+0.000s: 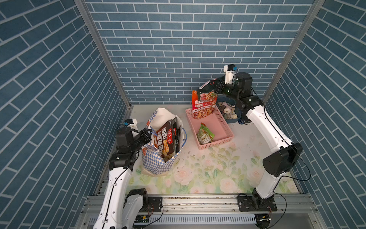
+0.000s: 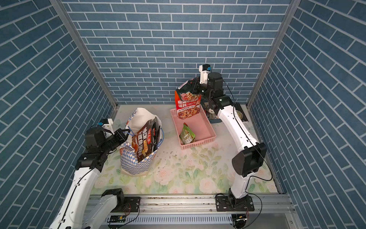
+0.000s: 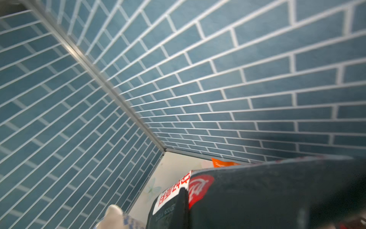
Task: Place the condiment packets inside the bag
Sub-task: Pick up the condiment packet from the storage box, then place the condiment packet in the paper bag.
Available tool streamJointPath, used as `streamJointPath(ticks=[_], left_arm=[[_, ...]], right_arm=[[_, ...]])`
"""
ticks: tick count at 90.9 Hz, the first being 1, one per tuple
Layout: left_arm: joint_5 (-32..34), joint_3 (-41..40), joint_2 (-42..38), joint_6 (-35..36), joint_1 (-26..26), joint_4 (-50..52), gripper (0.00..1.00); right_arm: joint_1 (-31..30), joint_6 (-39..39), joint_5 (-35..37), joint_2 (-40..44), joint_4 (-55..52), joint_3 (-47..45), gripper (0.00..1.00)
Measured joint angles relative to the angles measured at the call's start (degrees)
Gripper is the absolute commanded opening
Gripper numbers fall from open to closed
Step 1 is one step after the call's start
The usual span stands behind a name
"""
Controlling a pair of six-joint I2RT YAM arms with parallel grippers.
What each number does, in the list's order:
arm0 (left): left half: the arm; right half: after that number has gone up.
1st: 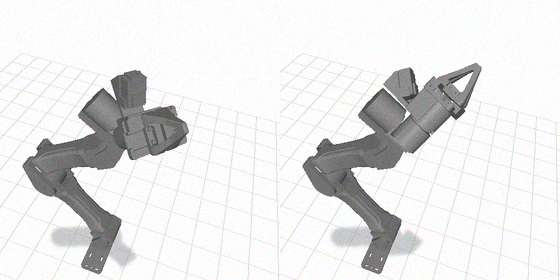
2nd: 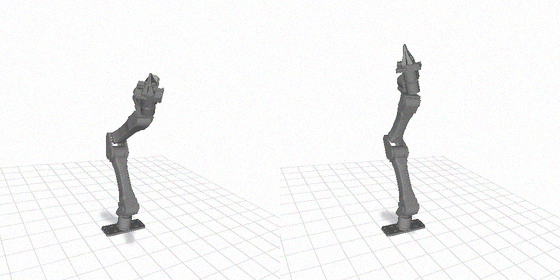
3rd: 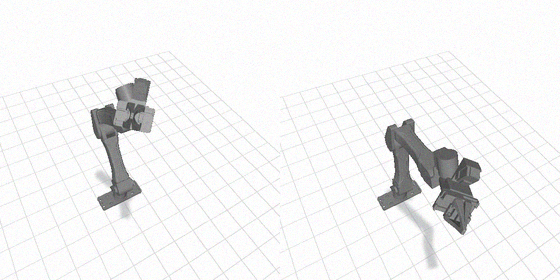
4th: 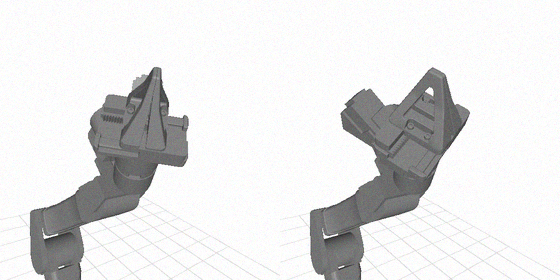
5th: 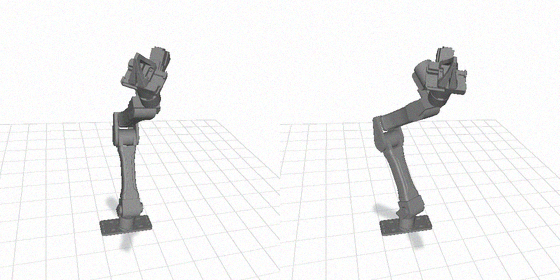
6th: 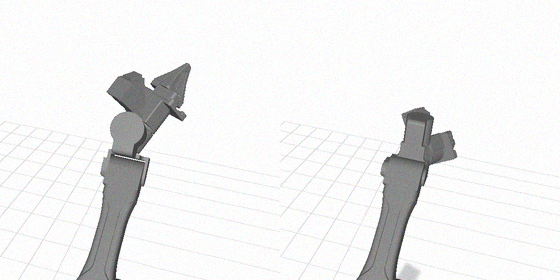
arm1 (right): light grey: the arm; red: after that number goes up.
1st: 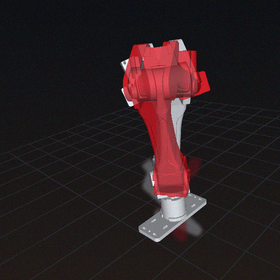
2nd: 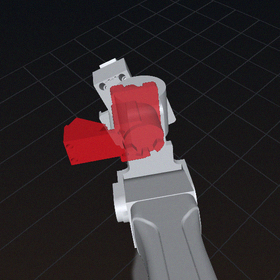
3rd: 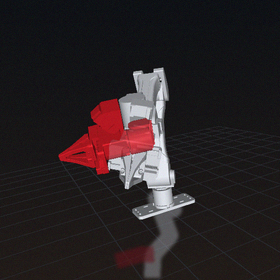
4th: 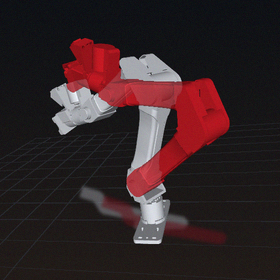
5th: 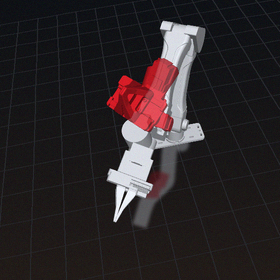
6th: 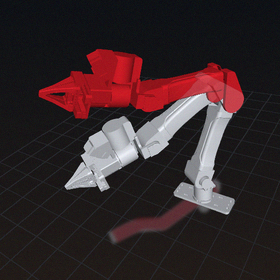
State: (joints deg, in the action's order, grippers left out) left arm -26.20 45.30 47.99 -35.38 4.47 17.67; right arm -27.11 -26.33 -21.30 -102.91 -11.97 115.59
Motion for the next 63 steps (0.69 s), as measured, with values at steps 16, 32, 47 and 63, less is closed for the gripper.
streamJointPath(ticks=[16, 32, 47, 63], left_arm=[[0.00, 0.00, 0.02, 0.00, 0.00, 0.02, 0.00], [-0.02, 0.00, 0.00, 0.00, 0.00, 0.02, 0.00], [-0.02, 0.00, -0.04, 0.00, 0.00, 0.04, 0.00], [0.00, 0.00, -0.15, 0.00, 0.00, 0.09, 0.00]], right_arm=[[-7.02, 3.28, -11.34, -0.24, 0.59, 6.82, 0.00], [-14.40, 3.65, -21.86, -2.75, 3.06, 13.05, 0.00], [-18.93, 2.54, -30.01, -4.90, 7.37, 14.03, 0.00], [-19.87, 1.07, -35.80, -6.99, 10.01, 13.35, 0.00]])
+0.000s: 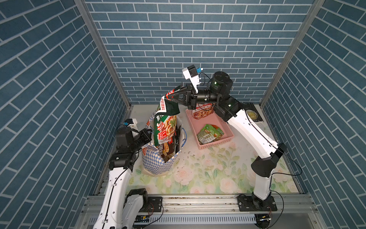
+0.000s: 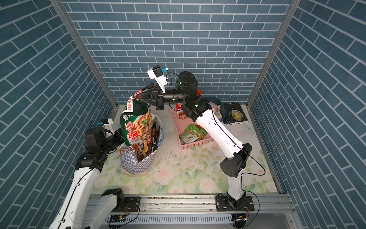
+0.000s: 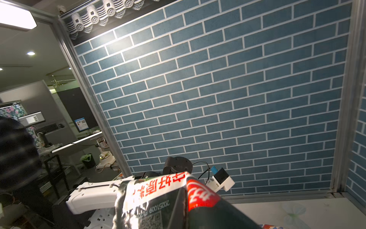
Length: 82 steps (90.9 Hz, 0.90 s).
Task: Place the condiment packets inside the bag
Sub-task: Place the condiment packet in the paper bag.
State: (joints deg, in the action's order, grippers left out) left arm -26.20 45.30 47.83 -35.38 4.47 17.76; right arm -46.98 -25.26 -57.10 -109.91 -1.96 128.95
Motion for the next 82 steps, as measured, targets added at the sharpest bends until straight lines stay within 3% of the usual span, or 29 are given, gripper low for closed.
streamJointPath(ticks=[52, 82], left_arm=[[0.04, 0.00, -0.04, 0.00, 0.00, 0.37, 0.00], [0.24, 0.04, -0.22, 0.02, 0.00, 0.55, 0.00]], right_arm=[[-0.92, -5.01, -12.68, -7.74, 5.42, -1.68, 0.00], [-0.09, -4.26, -14.71, -10.12, 2.12, -2.95, 0.00]])
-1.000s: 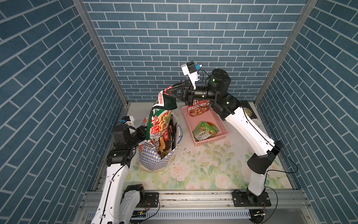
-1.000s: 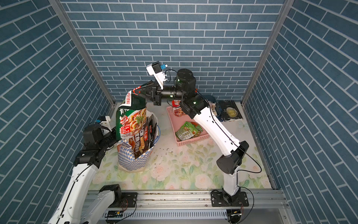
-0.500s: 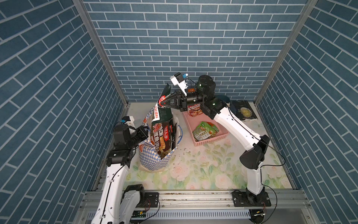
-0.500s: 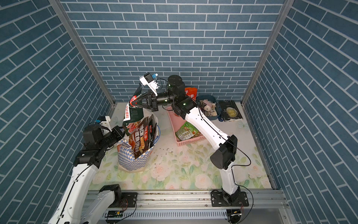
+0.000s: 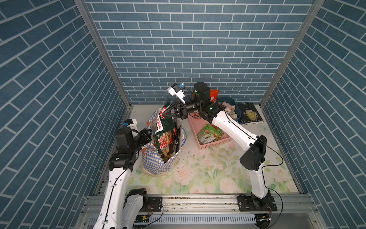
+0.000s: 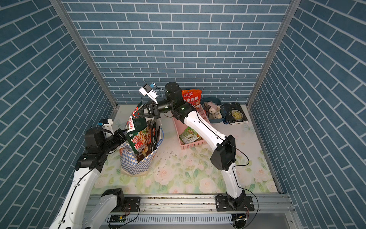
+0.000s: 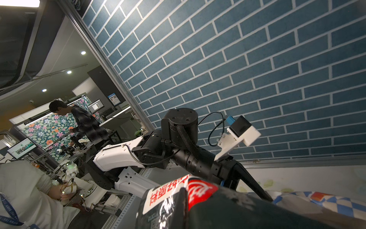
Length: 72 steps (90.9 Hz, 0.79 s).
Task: Place the condiment packets inside the bag
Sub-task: Place the condiment packet in the paper bag.
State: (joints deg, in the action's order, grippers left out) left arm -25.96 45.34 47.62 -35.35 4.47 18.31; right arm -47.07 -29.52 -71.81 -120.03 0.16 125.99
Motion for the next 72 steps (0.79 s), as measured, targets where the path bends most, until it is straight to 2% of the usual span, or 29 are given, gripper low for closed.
streamJointPath(ticks=[41, 61, 66, 72], left_arm=[[0.00, 0.07, -0.02, 0.00, 0.00, 0.09, 0.00], [0.22, 0.31, 0.00, 0.00, 0.00, 0.39, 0.00], [0.20, 0.33, 0.02, 0.00, 0.00, 0.39, 0.00], [0.22, 0.33, 0.02, 0.00, 0.00, 0.42, 0.00]], right_arm=[[0.74, -0.24, -2.47, -4.50, 1.09, -0.74, 0.00], [1.20, 5.46, -1.05, -5.49, -7.93, -2.51, 0.00], [1.42, 6.84, 0.04, -4.85, -9.73, -4.17, 0.22], [1.88, 9.03, 1.90, -3.76, -12.55, -6.19, 0.37]])
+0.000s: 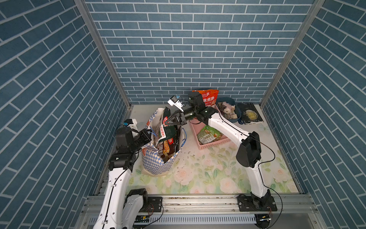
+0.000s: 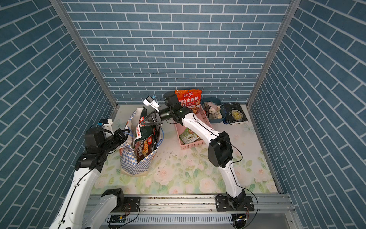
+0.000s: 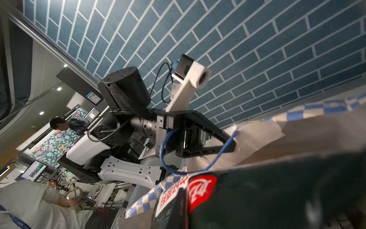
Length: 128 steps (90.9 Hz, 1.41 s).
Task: Place the condiment packets inside the bag
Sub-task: Place the condiment packet in the paper bag, then pick up the condiment packet from the storage box.
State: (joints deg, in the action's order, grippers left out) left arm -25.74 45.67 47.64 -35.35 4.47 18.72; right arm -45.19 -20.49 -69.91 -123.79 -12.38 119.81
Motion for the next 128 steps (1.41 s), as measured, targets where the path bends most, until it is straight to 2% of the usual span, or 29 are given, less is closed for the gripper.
streamJointPath(ticks=[10, 17, 35, 42, 54, 69, 81, 94, 109, 128], left_arm=[[0.22, 0.02, 0.00, 0.00, 0.02, 0.07, 0.00], [0.66, 0.02, 0.04, 0.00, 0.07, 0.26, 0.00], [0.61, 0.04, 0.28, -0.02, 0.07, 0.22, 0.00], [0.55, 0.04, 0.31, -0.02, 0.07, -0.04, 0.00], [-1.40, 0.04, 0.31, -0.42, 0.07, -1.29, 0.00], [-5.22, -0.94, 0.74, -2.08, 0.07, -4.31, 0.00], [-10.21, -3.15, 2.45, -4.59, -0.90, -8.96, 0.00], [-13.00, -3.26, 4.59, -4.70, -4.24, -10.64, 0.00], [-15.30, -3.10, 4.87, -4.02, -5.14, -11.10, 0.00], [-15.72, -2.54, 4.87, -2.49, -5.14, -10.49, 0.00]], right_arm=[[0.59, 3.26, 4.35, 2.01, -5.05, -1.55, 0.58], [0.81, 5.20, 7.72, 3.65, -8.13, -1.57, 0.65], [0.98, 7.43, 18.16, 9.62, -13.03, -1.75, 0.77], [1.40, 6.88, 23.61, 12.92, -13.33, -3.06, 0.78], [4.96, 1.11, 33.33, 19.71, -11.65, -9.62, 0.82], [11.98, -5.05, 50.25, 24.09, -10.38, -17.75, 0.87], [15.02, -9.25, 59.14, 23.65, -8.20, -20.48, 0.89], [16.96, -13.97, 65.11, 19.87, -5.46, -17.29, 0.93], [19.39, -21.66, 67.28, 11.41, -2.64, -8.90, 0.96], [21.55, -34.03, 66.77, 1.09, 0.15, 0.13, 1.00]])
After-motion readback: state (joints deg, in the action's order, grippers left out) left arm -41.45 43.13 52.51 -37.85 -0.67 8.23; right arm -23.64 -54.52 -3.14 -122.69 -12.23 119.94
